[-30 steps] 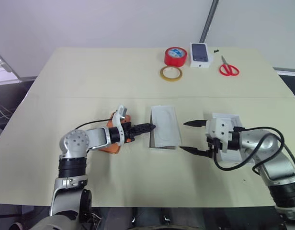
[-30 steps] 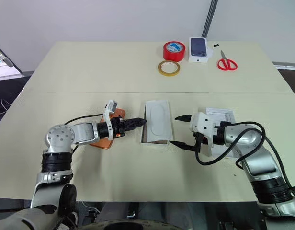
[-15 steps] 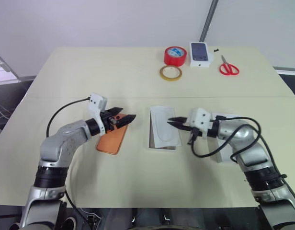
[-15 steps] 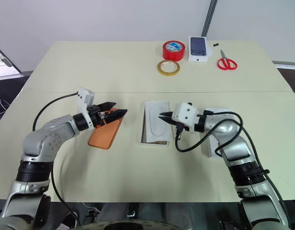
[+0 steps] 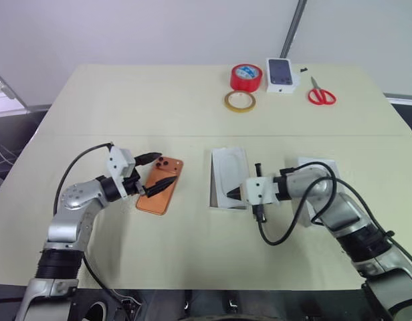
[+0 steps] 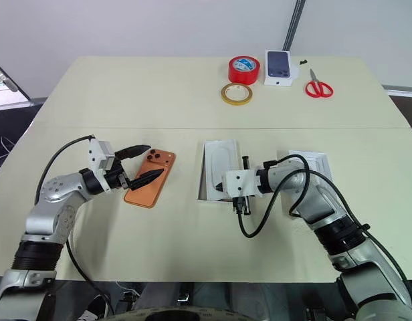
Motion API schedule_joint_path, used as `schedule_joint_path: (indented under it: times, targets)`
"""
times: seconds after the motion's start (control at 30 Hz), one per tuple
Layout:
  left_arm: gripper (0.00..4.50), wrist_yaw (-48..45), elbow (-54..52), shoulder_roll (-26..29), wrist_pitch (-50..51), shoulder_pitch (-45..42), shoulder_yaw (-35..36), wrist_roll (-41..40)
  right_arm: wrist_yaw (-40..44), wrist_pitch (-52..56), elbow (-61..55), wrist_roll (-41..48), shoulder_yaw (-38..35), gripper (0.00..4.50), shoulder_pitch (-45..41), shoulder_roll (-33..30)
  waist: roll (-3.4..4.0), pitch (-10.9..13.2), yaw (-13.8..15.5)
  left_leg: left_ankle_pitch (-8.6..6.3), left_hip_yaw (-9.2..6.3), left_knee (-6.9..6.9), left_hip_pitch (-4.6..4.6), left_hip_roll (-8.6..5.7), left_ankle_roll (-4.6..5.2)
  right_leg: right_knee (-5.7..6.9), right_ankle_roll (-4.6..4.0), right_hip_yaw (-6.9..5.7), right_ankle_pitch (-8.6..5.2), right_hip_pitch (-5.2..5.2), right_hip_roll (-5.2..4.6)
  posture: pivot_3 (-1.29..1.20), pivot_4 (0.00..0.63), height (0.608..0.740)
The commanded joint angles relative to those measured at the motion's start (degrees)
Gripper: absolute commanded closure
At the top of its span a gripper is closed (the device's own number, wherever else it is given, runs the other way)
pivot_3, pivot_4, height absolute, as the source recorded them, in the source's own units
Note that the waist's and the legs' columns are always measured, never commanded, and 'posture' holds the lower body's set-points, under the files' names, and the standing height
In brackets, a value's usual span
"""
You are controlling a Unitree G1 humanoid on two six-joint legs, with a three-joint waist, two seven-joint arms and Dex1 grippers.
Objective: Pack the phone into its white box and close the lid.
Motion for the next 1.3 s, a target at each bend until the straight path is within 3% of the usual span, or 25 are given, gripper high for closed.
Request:
schedule_joint_path:
  times: [0.03,0.3,0.47,0.7,1.03,1.3]
  targets:
    - [0.01,1.4,-1.7,-0.6,-1.1,-0.1,1.4,0.1,0.7,-0.1,-1.6,0.2,1.5,4.49,-1.8,2.0,0.0,0.0,-0.1,0.0,0.0,0.0,0.0,0.0,0.0,0.01,0.0,0.0,0.0,0.0,0.0,0.0,0.15,0.74]
    - [0.01,3.8,-2.1,-1.2,-0.4,-0.7,2.4,-0.5,-1.5,-0.6,1.5,-2.5,4.0,4.49,-3.8,7.0,0.0,0.0,-0.3,0.0,0.0,0.12,0.0,0.0,0.0,0.11,0.01,-0.01,0.0,0.0,0.01,0.0,0.15,0.74]
    - [0.01,4.2,-2.3,-1.4,-0.2,-0.7,2.0,-0.6,-2.8,-3.2,3.9,-2.4,1.9,4.49,-5.1,6.6,0.0,0.0,-0.3,0.01,0.0,0.13,0.0,-0.01,0.0,0.14,0.01,-0.02,0.01,-0.01,0.01,0.0,0.15,0.74]
    - [0.01,4.4,-1.6,-1.8,-0.7,-1.2,2.0,-0.4,-1.6,1.6,1.9,6.6,-4.3,4.49,-7.6,7.6,0.0,0.0,-0.4,0.01,0.0,0.14,-0.01,0.0,0.0,0.16,0.01,-0.03,0.01,-0.01,0.01,0.0,0.15,0.74]
    - [0.01,4.3,-1.1,-2.4,-1.1,-1.9,1.4,0.2,-15.0,-12.9,18.6,-11.0,0.9,4.49,-10.7,7.5,0.0,0.0,-1.2,0.09,0.0,0.14,-0.01,-0.01,-0.16,0.2,0.01,-0.03,0.01,-0.04,0.02,0.0,0.15,0.74]
    - [0.01,4.4,-1.2,-2.3,-1.3,-1.6,1.5,0.8,-6.0,-13.1,10.1,-4.3,2.6,4.49,-4.7,7.4,0.0,0.0,-1.3,0.04,0.0,0.17,-0.02,0.0,-0.04,0.26,0.02,-0.03,0.01,-0.04,0.04,0.0,0.15,0.74]
